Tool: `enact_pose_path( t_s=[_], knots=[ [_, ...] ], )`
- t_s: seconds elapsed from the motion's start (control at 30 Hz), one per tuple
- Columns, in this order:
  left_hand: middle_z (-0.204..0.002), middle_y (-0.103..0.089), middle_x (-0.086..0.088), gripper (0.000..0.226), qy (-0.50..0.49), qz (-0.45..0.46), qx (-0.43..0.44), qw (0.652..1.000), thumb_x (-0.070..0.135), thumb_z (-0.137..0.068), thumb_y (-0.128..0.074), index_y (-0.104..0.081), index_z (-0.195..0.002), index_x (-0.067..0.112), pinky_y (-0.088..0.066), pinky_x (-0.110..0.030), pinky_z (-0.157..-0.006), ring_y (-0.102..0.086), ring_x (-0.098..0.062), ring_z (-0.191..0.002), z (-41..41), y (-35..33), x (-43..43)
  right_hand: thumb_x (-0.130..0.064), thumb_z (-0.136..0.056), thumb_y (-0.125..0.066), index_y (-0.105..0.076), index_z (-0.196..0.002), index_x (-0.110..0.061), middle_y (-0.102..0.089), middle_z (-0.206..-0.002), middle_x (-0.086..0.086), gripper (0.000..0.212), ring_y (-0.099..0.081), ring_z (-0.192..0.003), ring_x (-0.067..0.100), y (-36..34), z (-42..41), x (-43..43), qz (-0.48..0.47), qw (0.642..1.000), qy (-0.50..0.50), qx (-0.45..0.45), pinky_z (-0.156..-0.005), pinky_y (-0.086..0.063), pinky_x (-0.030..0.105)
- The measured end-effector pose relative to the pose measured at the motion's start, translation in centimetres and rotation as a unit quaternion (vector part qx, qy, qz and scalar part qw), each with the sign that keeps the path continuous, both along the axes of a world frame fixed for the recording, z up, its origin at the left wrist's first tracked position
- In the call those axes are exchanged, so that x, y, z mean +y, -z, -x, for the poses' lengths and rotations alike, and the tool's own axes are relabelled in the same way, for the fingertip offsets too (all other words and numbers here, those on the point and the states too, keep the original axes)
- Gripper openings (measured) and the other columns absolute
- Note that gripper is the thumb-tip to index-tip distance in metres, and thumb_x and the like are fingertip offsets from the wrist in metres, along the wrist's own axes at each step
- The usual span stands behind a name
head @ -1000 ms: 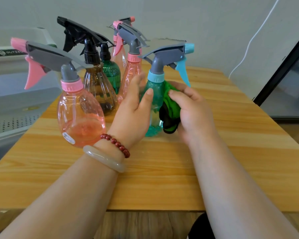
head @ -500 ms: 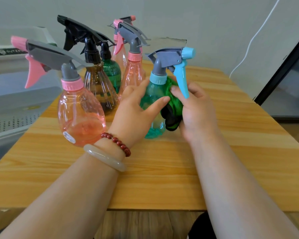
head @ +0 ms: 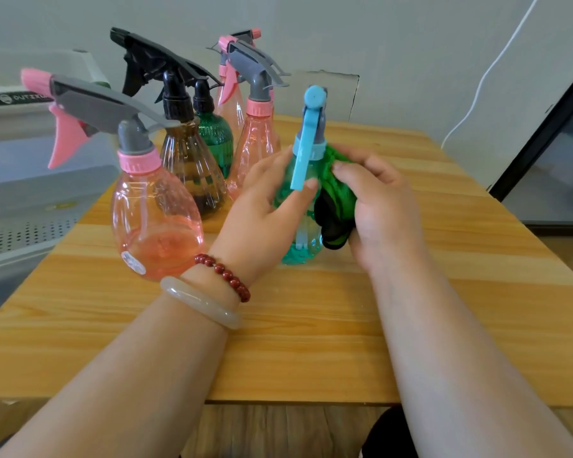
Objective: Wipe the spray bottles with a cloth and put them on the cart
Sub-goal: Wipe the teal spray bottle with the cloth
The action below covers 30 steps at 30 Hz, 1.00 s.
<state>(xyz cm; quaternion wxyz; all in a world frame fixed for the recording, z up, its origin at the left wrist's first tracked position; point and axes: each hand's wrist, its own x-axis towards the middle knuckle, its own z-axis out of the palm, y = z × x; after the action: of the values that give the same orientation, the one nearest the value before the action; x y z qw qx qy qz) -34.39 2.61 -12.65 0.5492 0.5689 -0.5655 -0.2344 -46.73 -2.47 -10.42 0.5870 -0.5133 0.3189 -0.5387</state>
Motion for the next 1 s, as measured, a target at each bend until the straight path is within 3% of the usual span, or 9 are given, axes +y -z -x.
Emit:
enact_pose_path(
  t_s=[0.1, 0.23, 0.33, 0.4, 0.47, 0.6, 0.7, 0.87, 1.0],
  knots=[
    [-0.127, -0.045, 0.008, 0.055, -0.021, -0.027, -0.037, 0.999, 0.044, -0.094, -0.057, -0.049, -0.144, 0.023, -0.036, 0.004, -0.084, -0.050, -0.001, -0.112, 0.0, 0.2, -0.2, 0.000, -0.090, -0.056, -0.075, -0.080, -0.022, -0.076, -0.081, 0.005, 0.030, -0.070, -0.074, 0.020, 0.3, 0.2, -0.2, -0.009, 0.998, 0.020, 0.064, -0.070, -0.058, 0.038],
    [-0.111, -0.043, 0.012, 0.063, -0.049, -0.029, -0.070, 0.996, 0.052, -0.090, -0.058, -0.048, -0.143, 0.021, -0.036, 0.004, -0.072, -0.050, 0.001, -0.093, -0.1, 0.3, -0.4, -0.010, -0.089, -0.061, -0.076, -0.065, -0.031, -0.069, -0.062, -0.002, 0.035, -0.060, -0.054, 0.019, 1.3, 0.5, -0.6, -0.034, 0.979, 0.050, 0.196, -0.057, -0.046, 0.032],
    [-0.106, -0.046, 0.017, 0.053, -0.047, -0.013, -0.064, 0.997, 0.048, -0.091, -0.061, -0.049, -0.139, 0.031, -0.039, 0.001, -0.068, -0.052, 0.008, -0.085, 0.0, 0.1, -0.2, -0.007, -0.088, -0.061, -0.076, -0.066, -0.028, -0.070, -0.064, -0.002, 0.034, -0.062, -0.056, 0.017, 0.9, 0.5, -0.4, -0.037, 0.986, 0.061, 0.149, -0.058, -0.048, 0.031],
    [-0.108, -0.055, 0.022, 0.043, -0.033, 0.002, -0.038, 0.999, 0.041, -0.092, -0.064, -0.046, -0.131, 0.046, -0.045, -0.006, -0.073, -0.056, 0.012, -0.085, 0.1, 0.0, -0.1, 0.000, -0.090, -0.058, -0.075, -0.072, -0.022, -0.074, -0.073, 0.002, 0.033, -0.067, -0.065, 0.018, 0.3, 0.2, -0.2, -0.037, 0.998, 0.036, 0.044, -0.060, -0.054, 0.032],
    [-0.114, -0.062, 0.018, 0.044, -0.025, -0.001, 0.006, 1.000, 0.039, -0.092, -0.065, -0.047, -0.132, 0.038, -0.051, -0.020, -0.088, -0.060, 0.004, -0.101, 0.1, 0.1, -0.2, 0.002, -0.090, -0.056, -0.074, -0.078, -0.020, -0.075, -0.080, 0.007, 0.031, -0.069, -0.073, 0.021, 0.0, 0.0, 0.0, -0.025, 1.000, 0.014, -0.004, -0.069, -0.057, 0.037],
    [-0.115, -0.063, 0.020, 0.038, -0.014, -0.013, -0.013, 1.000, 0.040, -0.097, -0.057, -0.052, -0.133, 0.029, -0.048, -0.018, -0.093, -0.059, 0.006, -0.107, 0.1, 0.3, 0.0, -0.006, -0.089, -0.060, -0.076, -0.066, -0.029, -0.073, -0.070, 0.001, 0.036, -0.065, -0.065, 0.020, 1.3, 0.1, -0.6, -0.021, 0.989, 0.060, 0.134, -0.066, -0.052, 0.039],
    [-0.134, -0.057, 0.011, 0.066, 0.012, -0.051, -0.041, 0.998, 0.047, -0.092, -0.062, -0.032, -0.150, 0.035, -0.048, -0.027, -0.099, -0.056, -0.006, -0.120, -0.1, 0.4, 0.0, -0.012, -0.086, -0.062, -0.077, -0.068, -0.033, -0.073, -0.070, 0.001, 0.032, -0.065, -0.066, 0.023, 1.5, 0.5, -0.8, -0.037, 0.978, 0.058, 0.199, -0.064, -0.051, 0.036],
    [-0.143, -0.050, 0.004, 0.083, 0.010, -0.048, -0.084, 0.995, 0.043, -0.088, -0.068, -0.018, -0.155, 0.036, -0.044, -0.034, -0.107, -0.050, -0.013, -0.128, -0.2, 0.7, -0.2, 0.003, -0.091, -0.056, -0.075, -0.074, -0.022, -0.074, -0.075, 0.001, 0.035, -0.068, -0.067, 0.016, 0.1, 0.3, -0.1, -0.005, 0.999, 0.017, 0.037, -0.060, -0.055, 0.030],
    [-0.136, -0.054, 0.015, 0.078, -0.003, -0.013, -0.072, 0.997, 0.037, -0.089, -0.070, -0.028, -0.153, 0.027, -0.043, -0.021, -0.105, -0.052, 0.004, -0.122, -0.2, 0.5, -0.1, -0.002, -0.091, -0.059, -0.075, -0.076, -0.025, -0.073, -0.071, -0.002, 0.032, -0.066, -0.064, 0.015, 0.5, 0.1, 0.0, 0.012, 0.995, 0.025, 0.091, -0.059, -0.052, 0.030]
  ],
)
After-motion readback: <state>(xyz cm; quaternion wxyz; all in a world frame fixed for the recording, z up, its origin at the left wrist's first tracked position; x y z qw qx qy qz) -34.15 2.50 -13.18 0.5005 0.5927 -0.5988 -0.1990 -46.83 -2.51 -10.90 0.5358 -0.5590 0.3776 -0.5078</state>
